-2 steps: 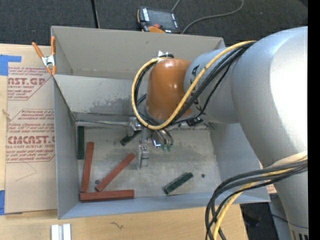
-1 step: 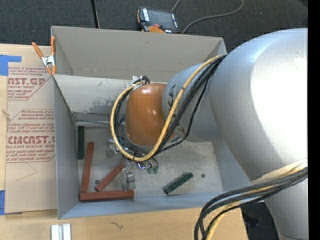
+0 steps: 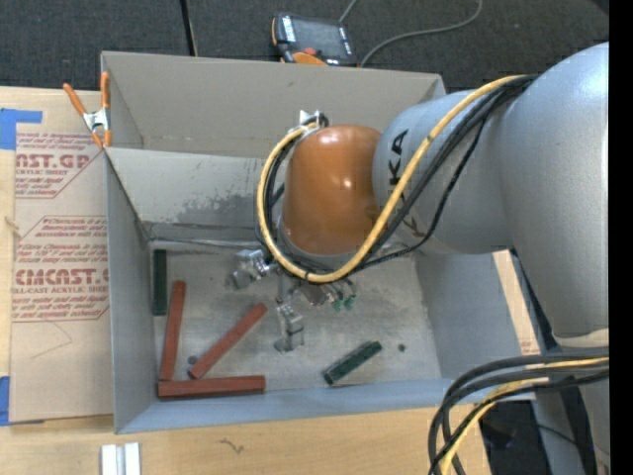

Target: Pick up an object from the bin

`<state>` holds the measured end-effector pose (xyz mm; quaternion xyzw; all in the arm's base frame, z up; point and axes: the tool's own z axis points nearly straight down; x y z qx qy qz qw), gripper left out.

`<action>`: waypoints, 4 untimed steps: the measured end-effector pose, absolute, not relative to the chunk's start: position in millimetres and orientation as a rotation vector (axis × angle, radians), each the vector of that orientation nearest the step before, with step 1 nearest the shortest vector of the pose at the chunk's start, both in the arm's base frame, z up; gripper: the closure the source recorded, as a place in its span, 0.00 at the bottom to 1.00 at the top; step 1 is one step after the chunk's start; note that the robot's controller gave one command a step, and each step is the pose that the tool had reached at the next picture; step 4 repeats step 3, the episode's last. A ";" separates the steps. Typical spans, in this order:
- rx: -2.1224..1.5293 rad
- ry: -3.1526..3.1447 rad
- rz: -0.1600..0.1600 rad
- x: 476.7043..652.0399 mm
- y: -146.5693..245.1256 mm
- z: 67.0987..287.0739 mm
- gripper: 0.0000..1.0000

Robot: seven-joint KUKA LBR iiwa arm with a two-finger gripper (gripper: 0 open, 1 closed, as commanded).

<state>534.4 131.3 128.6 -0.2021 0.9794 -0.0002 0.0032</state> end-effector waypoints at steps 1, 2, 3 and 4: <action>-1.076 2.952 0.003 566.8 160.6 68.1 0.00; -1.071 2.951 0.003 567.8 160.3 70.3 1.00; -1.065 2.942 0.000 582.7 168.2 218.3 1.00; -1.065 2.942 0.000 582.7 168.2 218.3 1.00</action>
Offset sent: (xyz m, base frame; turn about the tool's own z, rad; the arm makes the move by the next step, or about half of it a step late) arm 0.0331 0.0280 -0.0586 -0.2902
